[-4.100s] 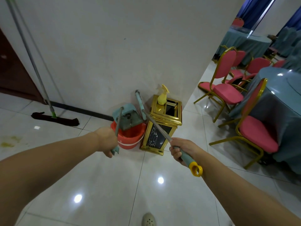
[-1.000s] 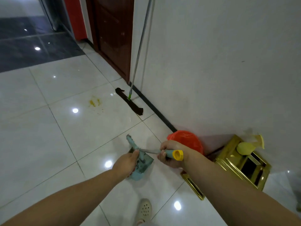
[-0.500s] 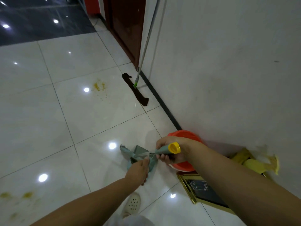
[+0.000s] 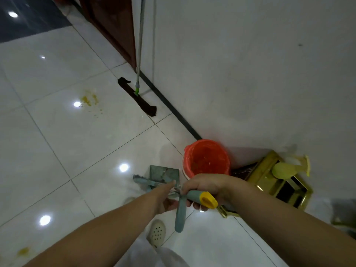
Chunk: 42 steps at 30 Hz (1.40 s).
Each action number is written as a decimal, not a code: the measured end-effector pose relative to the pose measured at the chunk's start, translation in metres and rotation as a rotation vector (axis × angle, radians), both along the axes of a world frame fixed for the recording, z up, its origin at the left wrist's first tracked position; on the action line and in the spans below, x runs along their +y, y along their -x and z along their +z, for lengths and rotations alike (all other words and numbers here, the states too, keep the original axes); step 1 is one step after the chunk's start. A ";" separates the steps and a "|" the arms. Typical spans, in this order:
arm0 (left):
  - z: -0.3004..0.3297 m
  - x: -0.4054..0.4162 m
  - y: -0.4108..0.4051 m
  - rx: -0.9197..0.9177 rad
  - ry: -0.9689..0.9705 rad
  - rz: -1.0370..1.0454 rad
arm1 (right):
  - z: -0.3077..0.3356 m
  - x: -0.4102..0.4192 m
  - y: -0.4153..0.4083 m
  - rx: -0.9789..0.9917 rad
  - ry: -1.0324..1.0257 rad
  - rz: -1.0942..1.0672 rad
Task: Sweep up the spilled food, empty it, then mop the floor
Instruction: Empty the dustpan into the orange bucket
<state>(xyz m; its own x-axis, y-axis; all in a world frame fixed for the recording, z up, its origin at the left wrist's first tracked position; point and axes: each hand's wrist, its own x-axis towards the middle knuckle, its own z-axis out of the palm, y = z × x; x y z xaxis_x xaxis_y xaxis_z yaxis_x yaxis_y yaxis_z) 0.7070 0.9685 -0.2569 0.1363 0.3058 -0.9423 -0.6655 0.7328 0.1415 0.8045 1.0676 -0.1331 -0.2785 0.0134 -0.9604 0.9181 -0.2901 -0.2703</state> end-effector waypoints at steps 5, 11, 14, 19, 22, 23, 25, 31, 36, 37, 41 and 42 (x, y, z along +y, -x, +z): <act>-0.015 0.019 -0.010 -0.083 0.095 -0.124 | -0.006 0.006 -0.019 0.011 0.036 -0.167; -0.030 0.029 -0.020 -0.181 0.116 0.044 | -0.004 0.028 -0.024 0.029 0.079 -0.282; -0.036 0.033 -0.015 -0.215 0.121 0.074 | -0.006 0.033 -0.017 0.014 0.081 -0.289; -0.042 0.036 -0.011 -0.230 0.167 0.120 | -0.008 0.035 -0.016 -0.040 0.057 -0.234; -0.046 0.038 -0.012 -0.234 0.176 0.124 | -0.008 0.034 -0.019 -0.054 0.053 -0.238; -0.047 0.038 -0.013 -0.234 0.177 0.122 | -0.007 0.034 -0.020 -0.054 0.057 -0.237; -0.048 0.041 -0.014 -0.236 0.179 0.128 | -0.004 0.033 -0.020 -0.050 0.052 -0.207; -0.053 0.042 -0.017 -0.243 0.192 0.084 | 0.001 0.031 -0.024 -0.076 0.049 -0.200; -0.055 0.041 -0.023 -0.221 0.171 0.032 | -0.001 0.026 -0.025 -0.081 0.073 -0.257; -0.055 0.041 -0.024 -0.217 0.168 0.021 | -0.002 0.026 -0.025 -0.079 0.082 -0.269; -0.052 0.045 -0.021 -0.193 0.165 0.003 | -0.002 0.028 -0.023 -0.078 0.091 -0.280; -0.051 0.046 -0.019 -0.188 0.162 -0.001 | -0.001 0.028 -0.021 -0.078 0.090 -0.278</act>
<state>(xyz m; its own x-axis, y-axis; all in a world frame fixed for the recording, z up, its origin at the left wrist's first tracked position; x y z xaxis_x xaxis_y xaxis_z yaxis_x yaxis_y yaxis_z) 0.7256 1.0147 -0.3082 0.3140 0.1527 -0.9371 -0.6685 0.7364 -0.1040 0.8256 1.0952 -0.1344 -0.2015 -0.0075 -0.9795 0.8168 -0.5532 -0.1638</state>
